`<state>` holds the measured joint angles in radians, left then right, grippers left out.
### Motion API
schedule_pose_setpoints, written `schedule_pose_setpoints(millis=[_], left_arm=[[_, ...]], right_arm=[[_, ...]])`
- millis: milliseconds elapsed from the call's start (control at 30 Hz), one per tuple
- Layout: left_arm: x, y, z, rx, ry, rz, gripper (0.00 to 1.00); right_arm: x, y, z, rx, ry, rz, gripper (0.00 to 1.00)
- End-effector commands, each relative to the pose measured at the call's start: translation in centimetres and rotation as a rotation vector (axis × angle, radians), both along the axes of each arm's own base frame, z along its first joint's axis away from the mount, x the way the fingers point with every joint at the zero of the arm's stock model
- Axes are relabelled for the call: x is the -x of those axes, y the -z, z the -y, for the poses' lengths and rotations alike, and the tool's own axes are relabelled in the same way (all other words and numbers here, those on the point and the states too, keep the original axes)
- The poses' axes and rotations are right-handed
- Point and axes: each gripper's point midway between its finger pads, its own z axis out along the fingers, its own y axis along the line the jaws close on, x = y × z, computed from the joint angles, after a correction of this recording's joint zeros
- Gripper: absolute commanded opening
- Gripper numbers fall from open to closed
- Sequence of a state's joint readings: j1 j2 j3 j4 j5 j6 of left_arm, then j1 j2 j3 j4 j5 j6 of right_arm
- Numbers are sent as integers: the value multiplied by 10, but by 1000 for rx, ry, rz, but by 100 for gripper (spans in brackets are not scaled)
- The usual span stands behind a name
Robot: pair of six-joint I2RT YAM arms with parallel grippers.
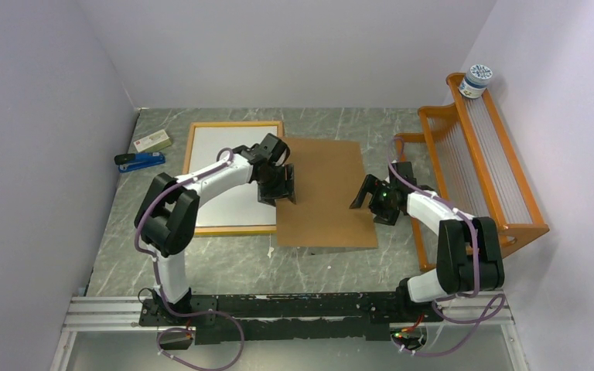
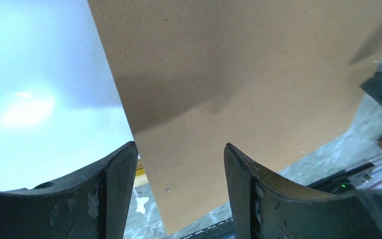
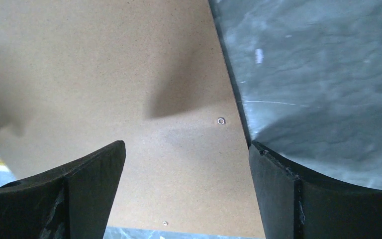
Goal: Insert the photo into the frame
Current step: Turn over the photo frame item at the center of the board.
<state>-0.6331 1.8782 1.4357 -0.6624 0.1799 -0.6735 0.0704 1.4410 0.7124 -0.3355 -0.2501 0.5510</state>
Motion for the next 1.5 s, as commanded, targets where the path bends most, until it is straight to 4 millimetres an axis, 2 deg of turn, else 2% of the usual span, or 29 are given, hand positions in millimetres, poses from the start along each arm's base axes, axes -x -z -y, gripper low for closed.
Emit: schedule_pose_setpoints(millis=[0, 267, 433, 567, 633, 733, 900, 1067, 1300, 1467], left_arm=[[1, -29, 23, 150, 36, 74, 67], [-6, -5, -8, 63, -2, 71, 70], [-13, 0, -29, 16, -58, 68, 79], [-15, 12, -41, -27, -97, 52, 90], [-15, 17, -44, -34, -101, 43, 91], [-16, 19, -38, 7, -90, 28, 88], [-16, 14, -23, 173, -70, -22, 74], [-15, 15, -19, 280, -69, -71, 67], [-16, -5, -15, 451, -59, -98, 67], [-13, -21, -12, 575, -66, -122, 58]], right_arm=[[27, 2, -57, -202, -84, -118, 96], [23, 8, -52, -106, -74, -121, 95], [16, 5, -43, -45, -66, -92, 95], [15, 7, -38, -9, -66, -95, 95], [15, 9, -36, 2, -65, -96, 95], [16, 12, -36, 3, -64, -103, 95], [17, 15, -36, -2, -61, -110, 94], [17, 14, -38, -13, -61, -107, 94], [20, 16, -40, -25, -59, -115, 94], [20, 16, -42, -43, -54, -113, 94]])
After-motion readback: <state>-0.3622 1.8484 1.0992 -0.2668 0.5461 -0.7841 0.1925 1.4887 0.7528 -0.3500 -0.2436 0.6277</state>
